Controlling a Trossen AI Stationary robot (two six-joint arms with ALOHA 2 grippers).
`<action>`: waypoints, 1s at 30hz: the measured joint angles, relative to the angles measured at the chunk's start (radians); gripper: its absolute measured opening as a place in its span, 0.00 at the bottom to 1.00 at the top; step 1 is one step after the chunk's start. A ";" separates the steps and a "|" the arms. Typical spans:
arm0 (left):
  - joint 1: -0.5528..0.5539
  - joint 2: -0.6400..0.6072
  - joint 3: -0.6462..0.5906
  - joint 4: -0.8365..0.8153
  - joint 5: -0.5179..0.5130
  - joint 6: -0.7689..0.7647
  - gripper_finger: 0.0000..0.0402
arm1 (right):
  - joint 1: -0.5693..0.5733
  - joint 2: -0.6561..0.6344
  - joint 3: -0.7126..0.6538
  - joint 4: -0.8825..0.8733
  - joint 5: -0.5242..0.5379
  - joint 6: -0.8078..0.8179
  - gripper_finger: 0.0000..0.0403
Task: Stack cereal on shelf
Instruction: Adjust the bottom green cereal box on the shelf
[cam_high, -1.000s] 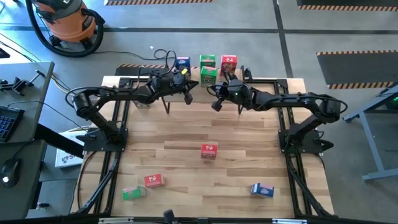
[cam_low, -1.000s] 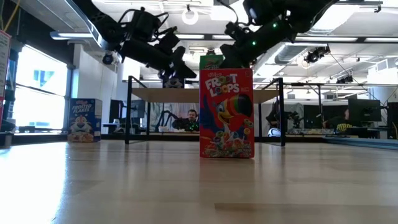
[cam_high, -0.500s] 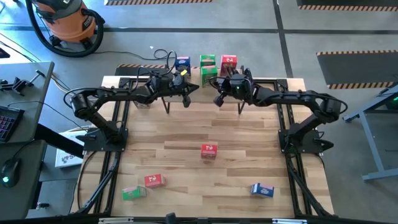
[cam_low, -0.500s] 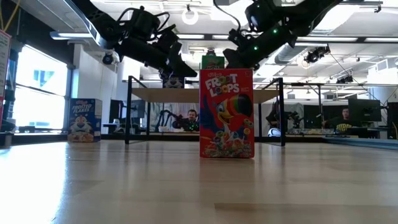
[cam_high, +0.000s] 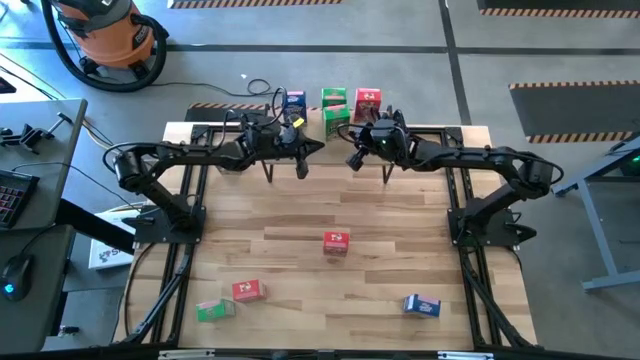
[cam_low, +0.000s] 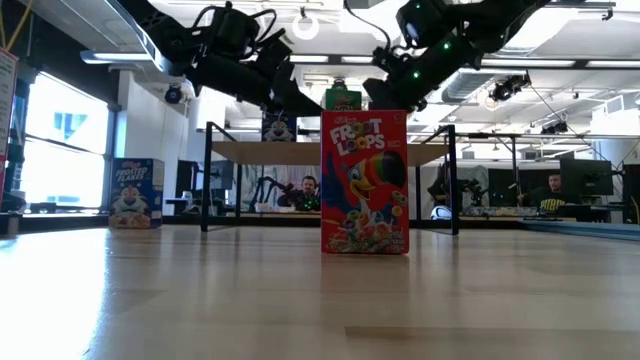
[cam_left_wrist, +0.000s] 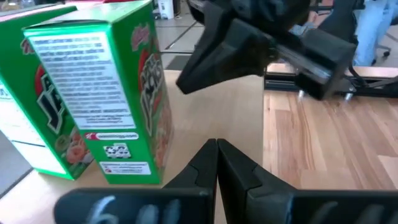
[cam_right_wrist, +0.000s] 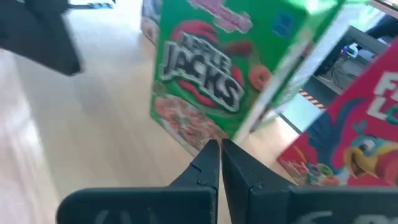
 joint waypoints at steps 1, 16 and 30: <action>0.000 0.000 0.000 -0.001 0.000 0.006 0.00 | -0.002 0.000 0.000 -0.002 0.001 0.000 0.00; -0.006 0.000 0.000 0.006 -0.001 0.016 0.00 | -0.035 0.000 -0.103 0.134 -0.031 0.060 0.00; 0.016 0.000 0.000 0.013 -0.069 0.041 0.00 | -0.039 0.011 -0.150 0.261 -0.048 0.121 0.00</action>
